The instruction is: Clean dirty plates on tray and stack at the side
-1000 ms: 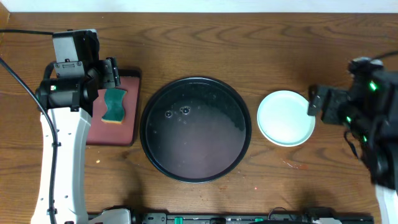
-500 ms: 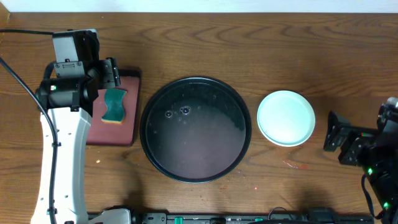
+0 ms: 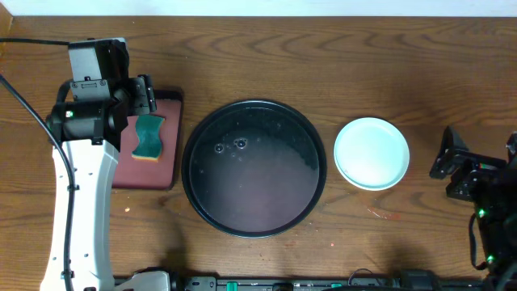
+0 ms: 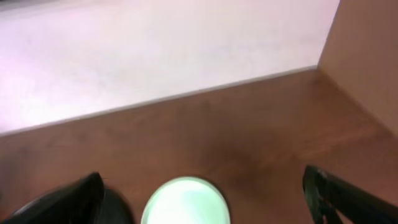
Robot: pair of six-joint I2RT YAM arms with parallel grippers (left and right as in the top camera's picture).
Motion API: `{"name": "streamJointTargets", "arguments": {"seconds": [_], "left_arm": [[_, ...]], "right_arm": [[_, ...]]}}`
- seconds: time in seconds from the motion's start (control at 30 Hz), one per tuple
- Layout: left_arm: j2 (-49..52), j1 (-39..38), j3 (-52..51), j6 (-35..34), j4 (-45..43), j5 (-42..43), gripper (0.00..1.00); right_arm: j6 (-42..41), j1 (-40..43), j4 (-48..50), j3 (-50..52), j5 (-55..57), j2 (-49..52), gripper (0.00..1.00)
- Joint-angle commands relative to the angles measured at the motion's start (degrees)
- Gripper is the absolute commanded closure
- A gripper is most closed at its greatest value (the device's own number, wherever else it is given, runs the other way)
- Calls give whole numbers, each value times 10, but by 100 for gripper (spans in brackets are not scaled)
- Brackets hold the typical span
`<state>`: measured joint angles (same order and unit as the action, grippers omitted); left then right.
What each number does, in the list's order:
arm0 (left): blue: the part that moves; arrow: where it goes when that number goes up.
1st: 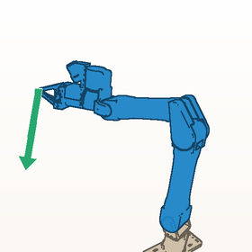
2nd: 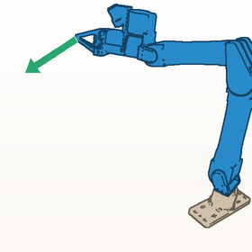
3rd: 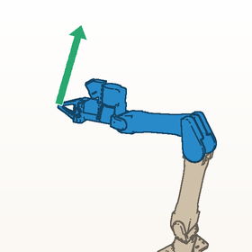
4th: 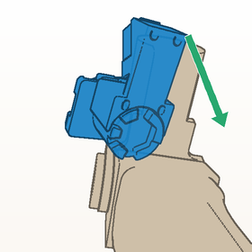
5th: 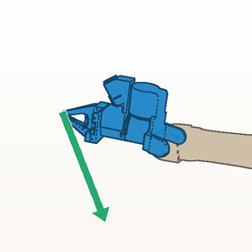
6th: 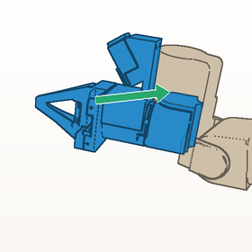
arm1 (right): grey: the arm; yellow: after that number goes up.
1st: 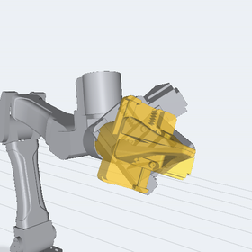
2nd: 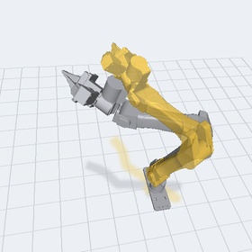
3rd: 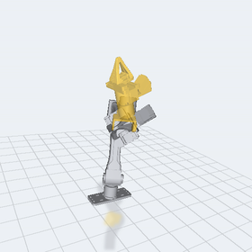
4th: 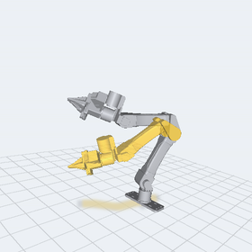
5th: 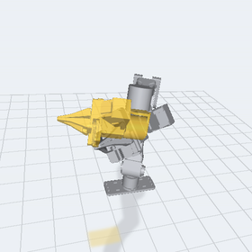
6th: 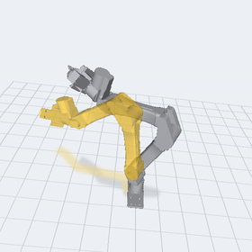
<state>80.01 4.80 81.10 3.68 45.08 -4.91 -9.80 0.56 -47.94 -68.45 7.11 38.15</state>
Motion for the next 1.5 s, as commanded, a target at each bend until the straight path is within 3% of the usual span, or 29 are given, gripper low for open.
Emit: {"name": "streamJointTargets", "arguments": {"seconds": [0.0,0.33,0.63,0.8,1.0,1.47], "left_arm": [[2,1,3,2,1,-5,24],[2,1,3,2,1,-5,24],[2,1,3,2,1,-5,24],[2,1,3,2,1,-5,24],[2,1,3,2,1,-5,24],[2,1,3,2,1,-5,24]], "right_arm": [[39,21,65,89,-28,-46,1],[46,22,346,429,-87,-229,1],[43,12,466,637,-116,-367,1],[43,2,494,682,-116,-379,1],[45,-2,438,681,-116,-379,1],[41,-3,440,681,-117,-378,1]]}}
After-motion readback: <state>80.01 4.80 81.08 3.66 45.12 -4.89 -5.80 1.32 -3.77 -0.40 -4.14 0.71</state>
